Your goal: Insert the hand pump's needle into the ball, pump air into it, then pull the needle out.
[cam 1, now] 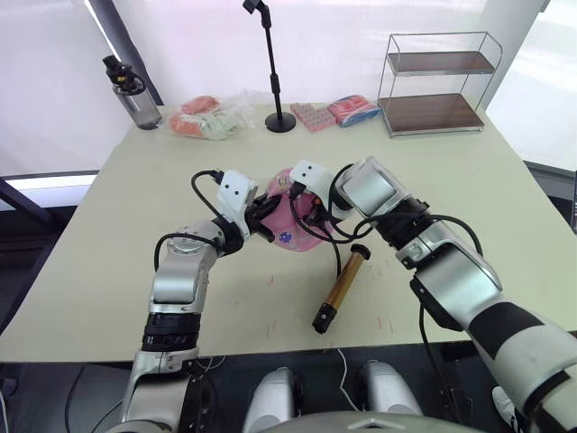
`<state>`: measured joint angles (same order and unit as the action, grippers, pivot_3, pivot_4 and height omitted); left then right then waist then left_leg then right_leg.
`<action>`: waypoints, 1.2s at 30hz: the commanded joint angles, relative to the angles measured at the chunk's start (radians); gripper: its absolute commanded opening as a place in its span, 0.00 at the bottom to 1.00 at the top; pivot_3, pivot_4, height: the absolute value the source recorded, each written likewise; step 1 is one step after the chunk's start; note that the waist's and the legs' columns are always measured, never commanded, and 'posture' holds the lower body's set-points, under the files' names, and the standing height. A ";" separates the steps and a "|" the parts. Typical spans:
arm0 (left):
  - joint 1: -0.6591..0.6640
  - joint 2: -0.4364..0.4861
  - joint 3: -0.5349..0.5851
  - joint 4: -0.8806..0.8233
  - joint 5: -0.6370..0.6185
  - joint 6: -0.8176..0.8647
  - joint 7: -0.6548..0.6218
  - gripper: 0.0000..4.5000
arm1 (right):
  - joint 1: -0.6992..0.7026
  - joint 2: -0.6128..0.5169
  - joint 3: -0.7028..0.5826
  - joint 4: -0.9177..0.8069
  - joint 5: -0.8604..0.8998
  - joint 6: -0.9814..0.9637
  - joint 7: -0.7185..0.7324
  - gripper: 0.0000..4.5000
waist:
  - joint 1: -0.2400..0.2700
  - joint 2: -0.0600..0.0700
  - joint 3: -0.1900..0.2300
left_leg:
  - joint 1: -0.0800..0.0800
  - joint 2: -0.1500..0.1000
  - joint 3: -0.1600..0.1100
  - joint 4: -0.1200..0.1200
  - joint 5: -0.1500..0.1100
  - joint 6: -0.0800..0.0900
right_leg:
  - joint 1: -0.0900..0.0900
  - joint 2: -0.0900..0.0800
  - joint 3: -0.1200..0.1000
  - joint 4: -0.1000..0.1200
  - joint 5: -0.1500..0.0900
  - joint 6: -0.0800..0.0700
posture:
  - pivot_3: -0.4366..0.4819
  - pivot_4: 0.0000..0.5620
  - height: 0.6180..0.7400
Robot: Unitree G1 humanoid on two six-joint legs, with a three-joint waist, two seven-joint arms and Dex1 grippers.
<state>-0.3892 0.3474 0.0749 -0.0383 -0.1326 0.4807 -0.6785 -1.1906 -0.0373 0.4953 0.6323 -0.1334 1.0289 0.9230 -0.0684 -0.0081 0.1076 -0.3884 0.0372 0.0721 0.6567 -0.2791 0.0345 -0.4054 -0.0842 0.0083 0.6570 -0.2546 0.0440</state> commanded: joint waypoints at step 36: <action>0.018 0.037 -0.109 0.114 -0.051 -0.051 -0.096 0.00 | 0.137 -0.174 0.058 -0.346 0.004 -0.180 0.045 0.73 | 0.033 0.007 0.008 | -0.014 0.000 -0.001 -0.010 0.005 -0.002 | -0.007 -0.013 -0.026 -0.015 -0.001 -0.001 | 0.48 0.27 0.96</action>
<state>-0.4108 0.4026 0.0601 0.0391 -0.1826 0.3997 -0.7363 -1.0470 -0.2024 0.5641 0.3268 -0.1322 0.8661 0.9717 -0.0350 -0.0013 0.1153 -0.4036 0.0368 0.0712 0.6465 -0.2739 0.0326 -0.4119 -0.0982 -0.0190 0.6414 -0.2552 0.0428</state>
